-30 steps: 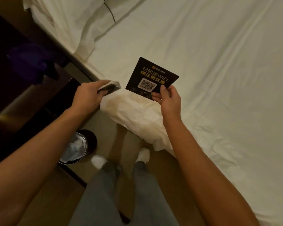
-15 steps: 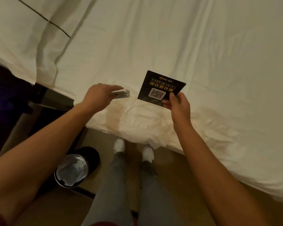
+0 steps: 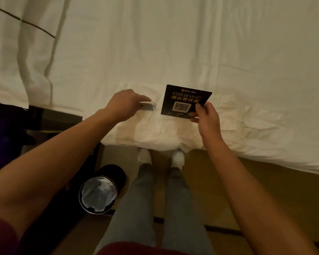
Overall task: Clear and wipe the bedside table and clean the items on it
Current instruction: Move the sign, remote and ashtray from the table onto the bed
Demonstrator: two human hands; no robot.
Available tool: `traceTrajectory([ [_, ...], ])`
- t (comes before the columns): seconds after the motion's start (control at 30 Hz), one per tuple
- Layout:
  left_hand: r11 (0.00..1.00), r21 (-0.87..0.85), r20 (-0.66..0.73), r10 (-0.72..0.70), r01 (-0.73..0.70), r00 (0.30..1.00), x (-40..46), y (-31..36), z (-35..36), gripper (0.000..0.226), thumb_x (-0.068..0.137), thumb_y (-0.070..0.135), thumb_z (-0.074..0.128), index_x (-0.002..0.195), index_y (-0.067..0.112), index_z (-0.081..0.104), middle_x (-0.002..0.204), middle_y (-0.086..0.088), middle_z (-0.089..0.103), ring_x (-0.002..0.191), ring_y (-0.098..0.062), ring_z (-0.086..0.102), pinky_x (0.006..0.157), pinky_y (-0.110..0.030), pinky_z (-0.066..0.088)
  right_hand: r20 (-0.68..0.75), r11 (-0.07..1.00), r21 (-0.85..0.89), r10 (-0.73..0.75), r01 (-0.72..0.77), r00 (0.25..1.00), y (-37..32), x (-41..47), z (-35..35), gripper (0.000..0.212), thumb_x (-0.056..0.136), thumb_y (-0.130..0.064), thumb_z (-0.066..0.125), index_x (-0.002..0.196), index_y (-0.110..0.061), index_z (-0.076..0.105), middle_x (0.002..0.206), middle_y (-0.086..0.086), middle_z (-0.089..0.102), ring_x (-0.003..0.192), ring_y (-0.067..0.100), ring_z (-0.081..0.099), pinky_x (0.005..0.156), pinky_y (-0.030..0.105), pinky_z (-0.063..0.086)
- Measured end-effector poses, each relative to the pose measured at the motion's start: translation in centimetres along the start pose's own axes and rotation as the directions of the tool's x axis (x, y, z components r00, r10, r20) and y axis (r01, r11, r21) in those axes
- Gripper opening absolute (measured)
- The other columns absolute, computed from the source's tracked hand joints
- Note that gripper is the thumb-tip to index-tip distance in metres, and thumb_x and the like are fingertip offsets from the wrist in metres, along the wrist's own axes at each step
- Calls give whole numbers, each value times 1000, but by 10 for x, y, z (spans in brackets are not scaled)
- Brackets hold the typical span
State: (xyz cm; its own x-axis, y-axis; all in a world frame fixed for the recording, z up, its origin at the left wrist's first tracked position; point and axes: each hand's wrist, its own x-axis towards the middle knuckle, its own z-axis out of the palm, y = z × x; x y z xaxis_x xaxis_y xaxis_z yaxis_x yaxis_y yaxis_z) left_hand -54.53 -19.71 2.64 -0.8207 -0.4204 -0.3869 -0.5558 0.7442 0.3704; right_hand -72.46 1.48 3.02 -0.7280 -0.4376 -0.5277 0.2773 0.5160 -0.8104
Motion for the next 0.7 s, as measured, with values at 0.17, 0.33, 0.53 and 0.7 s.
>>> traceTrajectory([
  [0.17, 998, 33, 32, 61, -62, 998, 7, 0, 13, 33, 102, 20, 59, 133, 28, 67, 110, -13, 72, 98, -32, 63, 79, -37, 48, -1, 1000, 9, 23, -23, 1000, 4, 3, 7, 14, 107, -18, 49, 99, -23, 60, 102, 1, 72, 84, 13, 71, 77, 31, 60],
  [0.33, 998, 21, 15, 53, -53, 998, 8, -3, 22, 33, 101, 18, 59, 133, 25, 67, 110, -13, 73, 107, -31, 60, 82, -40, 48, -5, 999, -24, 33, -33, 999, 10, 4, 9, 10, 102, -18, 55, 104, -23, 63, 108, 3, 74, 84, 11, 73, 71, 31, 60],
  [0.53, 999, 12, 28, 30, -30, 999, 11, -4, 23, 35, 96, 19, 60, 130, 22, 68, 115, -7, 74, 120, -32, 55, 89, -43, 47, 12, 991, -136, -14, 15, 1000, 11, 5, 8, 18, 96, -18, 62, 114, -17, 65, 111, 0, 72, 81, 9, 72, 57, 26, 54],
  [0.7, 999, -42, 55, 8, -5, 998, 10, -4, 25, 41, 95, 27, 65, 135, 20, 62, 122, -9, 70, 124, -32, 52, 95, -45, 47, 32, 985, -168, -25, 30, 999, 8, 5, 9, 22, 94, -18, 64, 116, -18, 64, 115, -1, 70, 79, 10, 71, 55, 25, 52],
])
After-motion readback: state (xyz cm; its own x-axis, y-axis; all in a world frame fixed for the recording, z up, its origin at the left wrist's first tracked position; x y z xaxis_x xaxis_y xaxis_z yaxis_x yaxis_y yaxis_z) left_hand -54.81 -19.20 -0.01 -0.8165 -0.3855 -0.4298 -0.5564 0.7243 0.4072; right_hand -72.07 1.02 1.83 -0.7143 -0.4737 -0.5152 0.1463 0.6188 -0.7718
